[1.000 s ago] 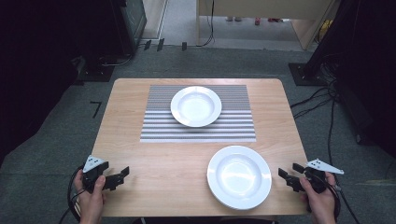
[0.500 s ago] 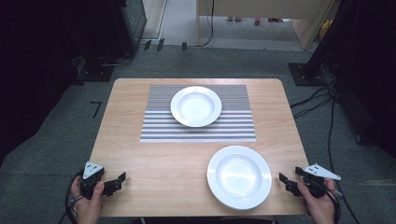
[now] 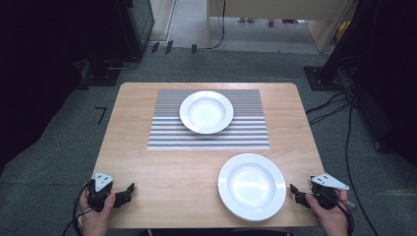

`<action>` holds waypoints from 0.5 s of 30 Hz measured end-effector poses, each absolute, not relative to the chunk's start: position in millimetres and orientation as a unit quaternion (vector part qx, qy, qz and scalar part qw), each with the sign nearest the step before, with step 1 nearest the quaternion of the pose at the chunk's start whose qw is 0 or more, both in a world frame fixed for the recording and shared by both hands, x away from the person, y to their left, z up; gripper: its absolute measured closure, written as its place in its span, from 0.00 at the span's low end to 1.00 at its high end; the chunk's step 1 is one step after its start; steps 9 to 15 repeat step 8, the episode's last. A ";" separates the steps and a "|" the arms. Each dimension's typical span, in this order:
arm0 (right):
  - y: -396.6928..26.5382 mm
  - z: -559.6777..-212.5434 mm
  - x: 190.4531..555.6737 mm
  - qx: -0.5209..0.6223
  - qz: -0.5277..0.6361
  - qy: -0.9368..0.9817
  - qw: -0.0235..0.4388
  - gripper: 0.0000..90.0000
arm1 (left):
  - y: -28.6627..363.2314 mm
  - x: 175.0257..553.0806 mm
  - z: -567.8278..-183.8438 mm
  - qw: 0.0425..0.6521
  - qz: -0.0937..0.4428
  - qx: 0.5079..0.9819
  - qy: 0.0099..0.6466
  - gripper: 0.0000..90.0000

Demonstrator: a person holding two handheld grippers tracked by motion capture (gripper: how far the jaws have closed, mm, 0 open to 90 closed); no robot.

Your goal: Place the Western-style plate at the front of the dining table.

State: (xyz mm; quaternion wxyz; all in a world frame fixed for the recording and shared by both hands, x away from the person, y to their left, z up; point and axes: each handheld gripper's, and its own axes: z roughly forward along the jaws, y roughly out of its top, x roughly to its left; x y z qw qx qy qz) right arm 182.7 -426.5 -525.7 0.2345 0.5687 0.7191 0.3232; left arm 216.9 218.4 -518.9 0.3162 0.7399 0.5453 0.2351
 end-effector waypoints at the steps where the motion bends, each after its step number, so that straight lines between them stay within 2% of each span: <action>1: -426.5 -525.7 182.8 0.569 0.323 0.719 0.234 0.15 | 218.4 216.9 -518.9 0.316 0.235 0.740 0.546 0.10; 15: -426.3 -525.6 182.8 0.570 0.323 0.718 0.234 0.15 | 218.0 217.1 -519.0 0.316 0.236 0.738 0.547 0.10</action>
